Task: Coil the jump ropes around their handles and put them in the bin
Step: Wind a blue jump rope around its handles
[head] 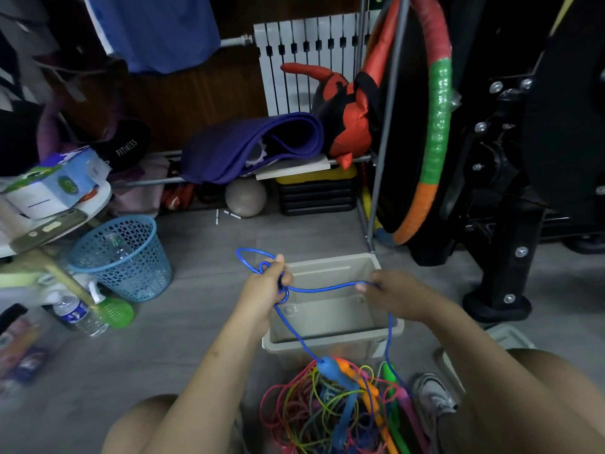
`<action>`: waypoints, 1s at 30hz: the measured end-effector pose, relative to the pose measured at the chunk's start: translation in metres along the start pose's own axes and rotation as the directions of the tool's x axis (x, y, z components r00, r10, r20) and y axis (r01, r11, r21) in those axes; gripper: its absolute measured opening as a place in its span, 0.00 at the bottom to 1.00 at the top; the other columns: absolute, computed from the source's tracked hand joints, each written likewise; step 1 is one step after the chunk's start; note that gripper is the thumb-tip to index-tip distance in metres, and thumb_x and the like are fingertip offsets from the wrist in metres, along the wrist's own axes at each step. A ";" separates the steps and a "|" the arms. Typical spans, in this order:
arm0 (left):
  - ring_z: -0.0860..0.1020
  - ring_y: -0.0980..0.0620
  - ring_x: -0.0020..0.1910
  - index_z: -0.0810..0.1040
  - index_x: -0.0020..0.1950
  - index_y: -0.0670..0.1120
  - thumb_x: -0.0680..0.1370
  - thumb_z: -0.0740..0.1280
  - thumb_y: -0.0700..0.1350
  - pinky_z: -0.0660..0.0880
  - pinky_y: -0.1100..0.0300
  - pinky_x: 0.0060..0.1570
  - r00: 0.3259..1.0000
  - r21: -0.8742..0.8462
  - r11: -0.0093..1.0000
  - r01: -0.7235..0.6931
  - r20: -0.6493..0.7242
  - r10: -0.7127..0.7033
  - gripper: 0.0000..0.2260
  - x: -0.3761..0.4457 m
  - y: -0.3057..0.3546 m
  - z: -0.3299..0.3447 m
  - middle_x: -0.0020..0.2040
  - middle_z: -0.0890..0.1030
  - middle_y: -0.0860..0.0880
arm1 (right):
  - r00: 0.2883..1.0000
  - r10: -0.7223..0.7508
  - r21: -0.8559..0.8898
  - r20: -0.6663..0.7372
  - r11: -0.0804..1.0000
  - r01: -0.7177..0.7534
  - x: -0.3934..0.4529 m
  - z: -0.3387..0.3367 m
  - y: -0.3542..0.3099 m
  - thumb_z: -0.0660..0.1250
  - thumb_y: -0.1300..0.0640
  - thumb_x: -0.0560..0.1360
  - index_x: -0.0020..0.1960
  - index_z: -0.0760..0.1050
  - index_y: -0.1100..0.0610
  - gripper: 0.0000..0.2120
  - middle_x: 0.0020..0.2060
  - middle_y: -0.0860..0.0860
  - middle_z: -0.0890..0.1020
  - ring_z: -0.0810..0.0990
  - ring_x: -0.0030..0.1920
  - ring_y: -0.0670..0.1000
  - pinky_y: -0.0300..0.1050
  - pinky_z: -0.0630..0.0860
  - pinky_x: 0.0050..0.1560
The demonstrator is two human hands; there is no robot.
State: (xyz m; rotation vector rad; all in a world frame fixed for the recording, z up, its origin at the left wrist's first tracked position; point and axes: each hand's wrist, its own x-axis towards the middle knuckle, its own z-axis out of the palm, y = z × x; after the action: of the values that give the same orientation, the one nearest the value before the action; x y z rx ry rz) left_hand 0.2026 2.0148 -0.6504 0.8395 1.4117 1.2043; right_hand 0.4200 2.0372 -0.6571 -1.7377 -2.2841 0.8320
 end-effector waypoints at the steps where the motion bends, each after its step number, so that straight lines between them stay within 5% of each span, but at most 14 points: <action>1: 0.61 0.57 0.23 0.69 0.38 0.49 0.81 0.61 0.50 0.60 0.66 0.25 0.999 0.150 0.988 -0.035 -0.009 0.037 0.12 -0.004 -0.001 0.002 0.25 0.67 0.56 | 0.995 -0.025 0.071 -0.094 0.997 0.032 0.001 0.001 -0.001 0.62 0.48 0.78 0.33 0.65 0.51 0.17 0.30 0.46 0.70 0.70 0.38 0.50 0.42 0.63 0.40; 3: 0.64 0.59 0.25 0.72 0.39 0.51 0.77 0.66 0.53 0.63 0.64 0.29 0.996 0.336 0.938 -0.083 0.064 0.065 0.10 -0.010 -0.004 0.005 0.24 0.67 0.58 | 0.970 -0.076 0.187 -0.230 0.975 0.121 0.001 0.005 -0.006 0.64 0.49 0.77 0.34 0.68 0.51 0.14 0.30 0.48 0.72 0.73 0.37 0.51 0.46 0.67 0.40; 9: 0.63 0.55 0.30 0.79 0.48 0.45 0.76 0.69 0.46 0.60 0.65 0.30 0.888 0.361 0.923 -0.134 0.458 -0.050 0.05 -0.022 -0.008 0.016 0.30 0.71 0.53 | 0.911 -0.062 0.448 -0.408 0.855 0.260 -0.001 0.018 -0.031 0.71 0.52 0.72 0.37 0.72 0.52 0.10 0.26 0.45 0.74 0.70 0.29 0.42 0.39 0.67 0.33; 11: 0.65 0.57 0.29 0.78 0.43 0.46 0.78 0.66 0.46 0.62 0.66 0.30 0.890 0.388 0.913 -0.127 0.450 -0.068 0.06 -0.024 -0.010 0.018 0.28 0.74 0.56 | 0.898 -0.028 0.445 -0.440 0.861 0.245 0.000 0.020 -0.031 0.72 0.50 0.71 0.36 0.71 0.51 0.11 0.22 0.45 0.71 0.68 0.26 0.43 0.38 0.64 0.30; 13: 0.68 0.55 0.34 0.78 0.38 0.50 0.80 0.63 0.49 0.65 0.66 0.34 0.935 0.385 0.922 -0.050 0.342 -0.092 0.12 -0.023 -0.009 0.016 0.36 0.79 0.53 | 0.902 -0.005 0.430 -0.431 0.878 0.210 0.000 0.016 -0.028 0.71 0.48 0.71 0.34 0.73 0.52 0.12 0.20 0.44 0.69 0.66 0.25 0.43 0.38 0.63 0.29; 16: 0.67 0.58 0.25 0.74 0.39 0.50 0.82 0.59 0.48 0.63 0.64 0.36 0.964 0.186 0.981 0.055 0.246 -0.101 0.12 -0.018 -0.003 0.010 0.47 0.84 0.50 | 0.984 -0.017 0.423 -0.176 0.902 0.091 -0.004 0.003 -0.021 0.67 0.50 0.75 0.32 0.74 0.52 0.15 0.21 0.45 0.71 0.68 0.22 0.41 0.38 0.66 0.29; 18: 0.64 0.60 0.18 0.72 0.41 0.48 0.82 0.58 0.46 0.62 0.67 0.30 0.984 0.057 0.995 0.087 0.152 -0.095 0.11 -0.017 0.002 0.006 0.36 0.84 0.53 | 0.992 -0.023 0.348 0.121 0.937 -0.021 -0.010 -0.001 -0.016 0.64 0.53 0.78 0.33 0.73 0.53 0.15 0.24 0.47 0.75 0.71 0.23 0.41 0.36 0.69 0.30; 20: 0.66 0.62 0.19 0.74 0.43 0.46 0.82 0.58 0.45 0.61 0.69 0.24 0.996 0.003 0.997 0.071 0.050 -0.071 0.10 -0.014 0.004 0.003 0.26 0.77 0.56 | 0.974 0.028 0.093 0.225 0.994 -0.050 -0.010 -0.002 -0.009 0.62 0.55 0.79 0.33 0.70 0.52 0.15 0.28 0.46 0.75 0.73 0.28 0.42 0.37 0.70 0.37; 23: 0.68 0.59 0.28 0.75 0.41 0.48 0.81 0.60 0.48 0.63 0.66 0.31 1.000 0.155 0.988 0.016 -0.002 -0.016 0.11 -0.012 0.004 0.003 0.25 0.73 0.56 | 1.000 -0.001 0.002 -0.006 1.000 0.001 -0.006 -0.001 -0.005 0.62 0.57 0.78 0.32 0.67 0.50 0.16 0.32 0.48 0.74 0.73 0.34 0.46 0.36 0.65 0.35; 27: 0.69 0.59 0.32 0.78 0.44 0.52 0.79 0.64 0.49 0.67 0.69 0.32 0.980 0.303 0.950 -0.081 0.199 0.020 0.05 -0.020 -0.004 0.012 0.26 0.74 0.58 | 0.981 -0.121 0.574 -0.153 0.797 0.188 -0.006 0.004 -0.022 0.64 0.59 0.78 0.43 0.76 0.60 0.07 0.32 0.51 0.80 0.76 0.27 0.43 0.34 0.72 0.29; 30: 0.72 0.60 0.32 0.78 0.52 0.54 0.78 0.66 0.44 0.68 0.70 0.34 0.927 0.347 0.926 -0.152 0.376 0.011 0.06 -0.024 -0.009 0.018 0.27 0.75 0.57 | 0.951 -0.158 0.601 -0.268 0.744 0.293 -0.002 0.006 -0.033 0.65 0.60 0.77 0.43 0.76 0.58 0.05 0.29 0.52 0.80 0.79 0.27 0.45 0.36 0.74 0.30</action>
State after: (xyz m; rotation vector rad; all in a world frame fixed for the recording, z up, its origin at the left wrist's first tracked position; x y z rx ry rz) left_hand 0.2263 1.9943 -0.6513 1.3277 1.3146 0.7893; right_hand 0.3900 2.0273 -0.6452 -1.1454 -1.7305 1.1436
